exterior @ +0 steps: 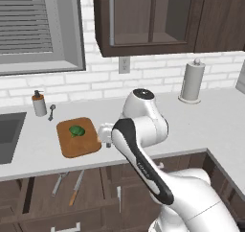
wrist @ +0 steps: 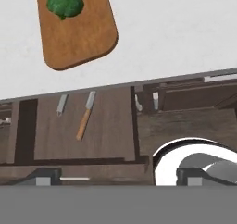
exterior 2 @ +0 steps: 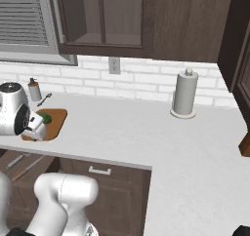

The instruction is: Place the appropriate cutting tool for cutting the broccoli skin on the cutting board.

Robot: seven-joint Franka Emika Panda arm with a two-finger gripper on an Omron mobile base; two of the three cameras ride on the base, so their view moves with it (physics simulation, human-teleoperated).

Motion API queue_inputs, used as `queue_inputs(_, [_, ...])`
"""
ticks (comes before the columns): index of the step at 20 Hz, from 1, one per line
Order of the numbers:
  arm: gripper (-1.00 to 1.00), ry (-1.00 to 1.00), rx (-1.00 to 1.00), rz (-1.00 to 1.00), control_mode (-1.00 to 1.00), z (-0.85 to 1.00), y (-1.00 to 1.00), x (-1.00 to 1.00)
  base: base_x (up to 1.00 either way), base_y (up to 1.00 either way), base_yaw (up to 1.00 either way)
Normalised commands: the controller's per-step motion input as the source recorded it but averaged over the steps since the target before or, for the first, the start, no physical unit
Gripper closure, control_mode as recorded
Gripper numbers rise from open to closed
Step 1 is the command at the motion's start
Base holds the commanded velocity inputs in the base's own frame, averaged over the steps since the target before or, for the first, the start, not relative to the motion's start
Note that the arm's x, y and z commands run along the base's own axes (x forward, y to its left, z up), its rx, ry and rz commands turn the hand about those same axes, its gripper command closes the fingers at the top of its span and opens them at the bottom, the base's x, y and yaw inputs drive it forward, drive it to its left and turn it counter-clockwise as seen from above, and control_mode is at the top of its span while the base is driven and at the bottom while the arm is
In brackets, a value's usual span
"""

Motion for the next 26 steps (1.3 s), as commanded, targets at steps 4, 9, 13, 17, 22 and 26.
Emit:
queue_inputs(4, [-1.0, 0.13, 0.09, 0.0, -1.0, -0.64, 0.11, 0.0, 0.0, 0.0, 0.0])
queue_inputs(9, [-1.0, 0.09, 0.09, 0.0, -1.0, -0.47, 0.04, -0.04, 0.0, 0.0, 0.0])
queue_inputs(13, [-1.0, 0.13, 0.0, 0.0, -1.0, -0.33, 0.34, -0.03, 0.0, 0.0, 0.0])
queue_inputs(17, [-1.0, 0.16, -0.01, -0.01, -1.0, -0.38, 0.54, 0.0, 0.0, 0.0, 0.0])
queue_inputs(22, [-1.0, 0.19, -0.03, 0.0, -1.0, -0.37, 0.3, 0.0, 0.0, 0.0, 0.0])
queue_inputs(26, [-1.0, 0.18, 0.0, 0.0, -1.0, -0.44, 0.06, 0.04, 0.0, 0.0, 0.0])
